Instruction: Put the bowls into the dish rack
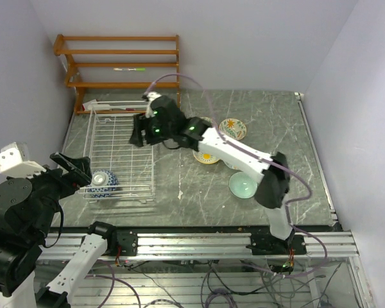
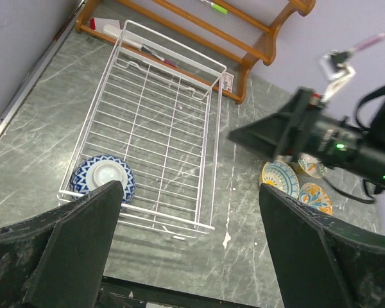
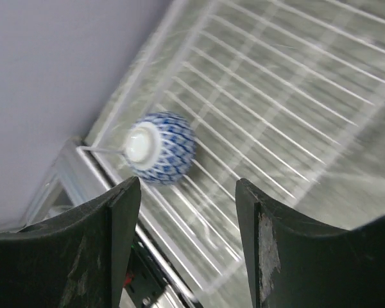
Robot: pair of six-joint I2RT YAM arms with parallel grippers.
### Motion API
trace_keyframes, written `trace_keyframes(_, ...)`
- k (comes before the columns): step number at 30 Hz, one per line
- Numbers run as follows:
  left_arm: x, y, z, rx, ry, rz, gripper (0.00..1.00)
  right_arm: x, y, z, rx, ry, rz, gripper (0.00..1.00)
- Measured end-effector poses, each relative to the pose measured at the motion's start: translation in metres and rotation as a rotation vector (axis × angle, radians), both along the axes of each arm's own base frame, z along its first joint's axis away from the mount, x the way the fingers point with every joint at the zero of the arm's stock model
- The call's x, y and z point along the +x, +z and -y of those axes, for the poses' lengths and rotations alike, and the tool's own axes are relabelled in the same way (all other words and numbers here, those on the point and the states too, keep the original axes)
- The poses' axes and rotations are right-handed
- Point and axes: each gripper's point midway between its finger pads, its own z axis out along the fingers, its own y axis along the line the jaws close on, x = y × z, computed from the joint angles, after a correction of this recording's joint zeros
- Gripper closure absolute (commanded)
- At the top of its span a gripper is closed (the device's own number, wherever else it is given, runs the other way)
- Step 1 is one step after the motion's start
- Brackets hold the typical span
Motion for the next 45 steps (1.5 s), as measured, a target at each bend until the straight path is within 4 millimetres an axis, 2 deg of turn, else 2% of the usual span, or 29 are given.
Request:
trace_keyframes(2,-0.001,0.000,0.001,-0.004,-0.004,0.002,0.01,0.013,0.009,0.039,-0.047,-0.100,0.012,0.42)
trace_keyframes(5,-0.002,0.001,0.001,-0.007,-0.008,0.008,0.01,0.036,0.005,0.096,-0.141,-0.241,0.011,0.42)
trace_keyframes(7,-0.003,0.001,0.001,-0.009,-0.012,0.010,0.01,0.052,-0.009,0.131,-0.229,-0.323,0.005,0.42)
trace_keyframes(9,-0.003,-0.001,0.002,-0.009,-0.013,0.009,0.01,0.062,-0.033,0.161,-0.341,-0.377,-0.010,0.42)
trace_keyframes(12,-0.002,-0.004,0.003,-0.007,-0.017,-0.001,0.01,0.062,-0.069,0.186,-0.504,-0.396,-0.034,0.42)
trace_keyframes(17,-0.002,-0.005,0.003,-0.007,-0.019,-0.003,0.01,0.050,-0.122,0.203,-0.696,-0.359,-0.073,0.42)
trace_keyframes(21,-0.002,-0.005,0.003,-0.007,-0.018,-0.004,0.01,0.050,-0.140,0.212,-0.756,-0.357,-0.085,0.43)
trace_keyframes(29,-0.004,-0.004,0.001,-0.004,-0.010,-0.002,0.01,0.057,-0.176,0.224,-0.859,-0.370,-0.096,0.50)
trace_keyframes(33,-0.005,-0.005,-0.001,0.001,-0.004,-0.010,0.01,0.057,-0.188,0.227,-0.887,-0.366,-0.099,0.56)
trace_keyframes(42,-0.002,-0.009,-0.001,0.008,-0.001,-0.034,0.01,0.063,-0.197,0.231,-0.900,-0.390,-0.075,0.67)
trace_keyframes(45,-0.002,-0.009,0.000,0.008,-0.001,-0.034,0.01,0.064,-0.203,0.235,-0.919,-0.395,-0.075,0.77)
